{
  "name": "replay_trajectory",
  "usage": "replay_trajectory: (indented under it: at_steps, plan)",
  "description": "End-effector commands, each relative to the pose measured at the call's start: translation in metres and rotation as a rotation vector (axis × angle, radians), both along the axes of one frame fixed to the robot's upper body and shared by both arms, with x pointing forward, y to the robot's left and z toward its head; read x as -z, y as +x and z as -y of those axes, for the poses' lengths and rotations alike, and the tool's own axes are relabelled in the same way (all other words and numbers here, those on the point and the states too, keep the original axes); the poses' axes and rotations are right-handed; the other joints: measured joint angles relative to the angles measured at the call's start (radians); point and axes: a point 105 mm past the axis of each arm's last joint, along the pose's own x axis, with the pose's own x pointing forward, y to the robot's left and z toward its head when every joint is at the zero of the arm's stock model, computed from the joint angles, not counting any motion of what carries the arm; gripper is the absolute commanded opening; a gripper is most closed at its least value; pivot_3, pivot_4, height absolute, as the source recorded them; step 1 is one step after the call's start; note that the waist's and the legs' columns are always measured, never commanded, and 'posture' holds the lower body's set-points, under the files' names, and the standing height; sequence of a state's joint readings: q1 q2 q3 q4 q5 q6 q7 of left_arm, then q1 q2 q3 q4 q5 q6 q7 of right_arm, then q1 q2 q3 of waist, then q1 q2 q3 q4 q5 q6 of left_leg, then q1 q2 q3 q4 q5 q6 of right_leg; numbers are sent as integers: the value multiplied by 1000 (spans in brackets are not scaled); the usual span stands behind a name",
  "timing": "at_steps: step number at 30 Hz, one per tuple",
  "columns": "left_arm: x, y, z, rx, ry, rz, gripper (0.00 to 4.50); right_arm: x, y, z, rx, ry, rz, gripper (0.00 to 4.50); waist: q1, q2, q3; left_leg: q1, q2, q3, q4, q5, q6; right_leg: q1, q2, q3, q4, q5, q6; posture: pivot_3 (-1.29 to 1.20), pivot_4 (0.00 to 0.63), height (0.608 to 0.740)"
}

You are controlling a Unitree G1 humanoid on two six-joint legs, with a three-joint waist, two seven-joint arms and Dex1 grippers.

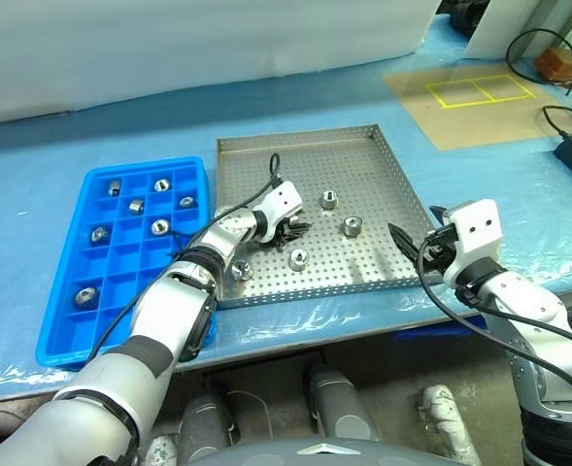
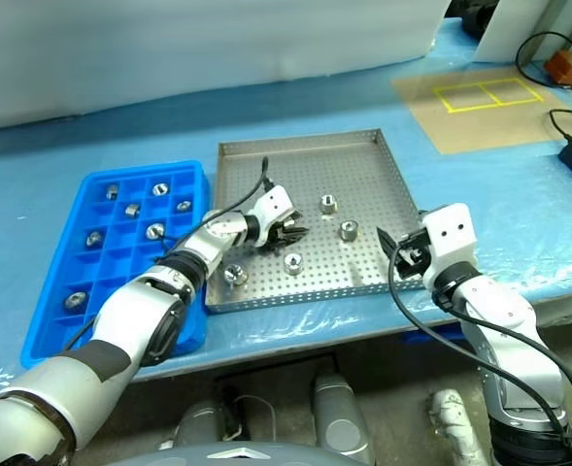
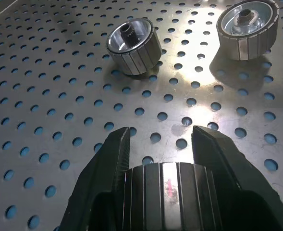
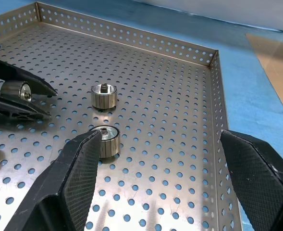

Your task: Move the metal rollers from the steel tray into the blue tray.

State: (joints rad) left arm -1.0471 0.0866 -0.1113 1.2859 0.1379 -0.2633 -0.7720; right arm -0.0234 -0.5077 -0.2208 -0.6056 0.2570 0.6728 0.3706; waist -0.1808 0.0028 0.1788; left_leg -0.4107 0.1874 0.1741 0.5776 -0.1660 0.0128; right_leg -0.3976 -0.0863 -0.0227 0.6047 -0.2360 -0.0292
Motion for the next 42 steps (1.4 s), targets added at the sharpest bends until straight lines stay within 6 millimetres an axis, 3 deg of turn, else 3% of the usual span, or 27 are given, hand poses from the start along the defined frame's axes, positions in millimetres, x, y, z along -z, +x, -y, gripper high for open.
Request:
replay_trajectory:
  at_steps: [1, 6, 10, 13, 16, 22, 26, 34, 37, 42]
  plan:
    - [-40, 6, -4, 35, -131, 80, 1753, -14, 3, -9, -53, -11, 46, 4070, 1, 0, 0, -1, 0, 0, 0, 2, 3, -1, 0, 0, 0, 0, 0, -532, 150, 740]
    - [-82, 1, -30, 143, -197, 191, 1753, -21, 17, -30, -178, -26, 54, 4070, 8, -1, 1, -5, 0, 0, 0, 1, 4, -6, 0, -1, 1, 0, 0, -426, 150, 740]
    - [-95, -10, -58, 189, -144, 253, 1753, -33, 29, -59, -342, 0, 64, 4070, 25, 0, 1, -3, 2, 0, -1, 1, 4, -6, 0, 0, 3, 0, 0, -332, 150, 740]
    - [-101, -17, -77, 176, -108, 275, 1753, -37, 38, -76, -443, -20, 65, 4070, 64, 0, 1, -3, 3, 0, -1, 2, 3, -6, 0, -1, 4, 0, -1, -209, 150, 740]
    - [-110, -27, -114, 89, -73, 311, 1753, -45, 51, -106, -587, -30, 82, 4070, 97, 0, 2, -2, 3, 1, -1, 2, 3, -7, 0, 0, 6, 0, -1, -118, 150, 740]
    - [-125, -48, -158, -85, -74, 357, 1753, -47, 63, -146, -766, -34, 98, 4070, 206, 0, 2, -2, 5, 1, -2, 5, -2, -10, 0, -3, 15, -2, -5, 84, 150, 740]
    - [-127, -82, -192, -218, -66, 349, 1753, -44, 64, -181, -921, -40, 97, 4070, 251, -1, 2, -3, 4, 1, -3, 5, -4, -12, -1, -3, 16, -3, -6, 226, 150, 740]
    - [-99, -128, -205, -368, -68, 261, 1753, -36, 65, -201, -1034, -56, 84, 4070, 318, -2, 3, -5, 5, 0, -5, 5, -10, -13, -1, -5, 18, -3, -6, 329, 150, 740]
    - [-86, -132, -199, -398, -89, 241, 1753, -33, 65, -201, -1042, -59, 74, 4070, 334, -2, 3, -4, 5, -1, -6, 6, -12, -14, -1, -5, 18, -4, -6, 327, 150, 740]
    - [-73, -119, -181, -389, -92, 261, 1753, -30, 67, -194, -1013, -58, 64, 4070, 340, -2, 3, -3, 7, -1, -6, 9, -17, -13, -1, -5, 19, -3, -5, 306, 150, 740]
